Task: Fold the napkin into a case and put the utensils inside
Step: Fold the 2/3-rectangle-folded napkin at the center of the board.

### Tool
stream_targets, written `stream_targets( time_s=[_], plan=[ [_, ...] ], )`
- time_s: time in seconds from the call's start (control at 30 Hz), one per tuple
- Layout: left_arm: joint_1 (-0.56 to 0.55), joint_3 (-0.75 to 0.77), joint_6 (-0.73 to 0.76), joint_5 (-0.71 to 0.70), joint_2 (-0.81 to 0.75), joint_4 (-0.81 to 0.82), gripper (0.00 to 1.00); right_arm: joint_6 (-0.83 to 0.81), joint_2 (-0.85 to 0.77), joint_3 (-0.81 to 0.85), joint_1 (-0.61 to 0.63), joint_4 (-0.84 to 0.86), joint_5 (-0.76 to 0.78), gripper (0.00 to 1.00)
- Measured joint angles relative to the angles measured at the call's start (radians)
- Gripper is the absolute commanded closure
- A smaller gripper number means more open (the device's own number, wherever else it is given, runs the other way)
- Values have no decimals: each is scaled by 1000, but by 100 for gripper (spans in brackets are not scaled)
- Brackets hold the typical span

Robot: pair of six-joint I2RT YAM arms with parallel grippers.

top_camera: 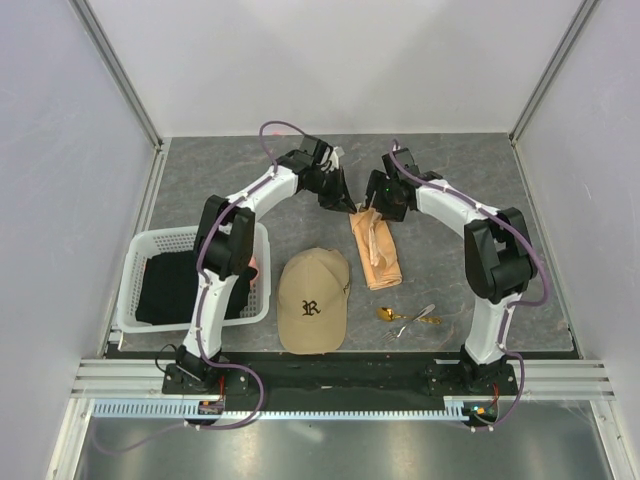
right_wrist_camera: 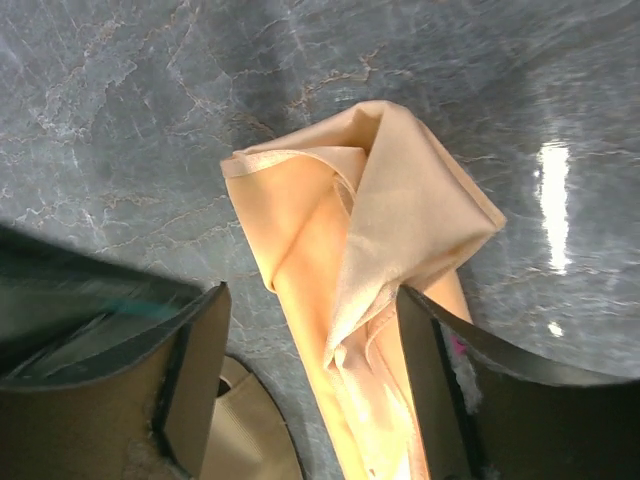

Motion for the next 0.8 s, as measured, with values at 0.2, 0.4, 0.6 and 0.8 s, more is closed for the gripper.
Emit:
stream_targets(
  time_s=[0.2,0.4,0.6,0.8],
  plan=[
    [1,1,0,-17,53,-6,90,-35,-61,-3,-41,-40,-7,4],
    [2,3,0,-17,54,-5,91,-35,-84,-23,-141,-20,-98,4],
    [2,3,0,-16,55,-5,91,-16,-18,-34,-184,42,-199,11],
    [2,5,0,-16,55,-5,91,32,24,-78,-193,124,-278,15]
  ],
)
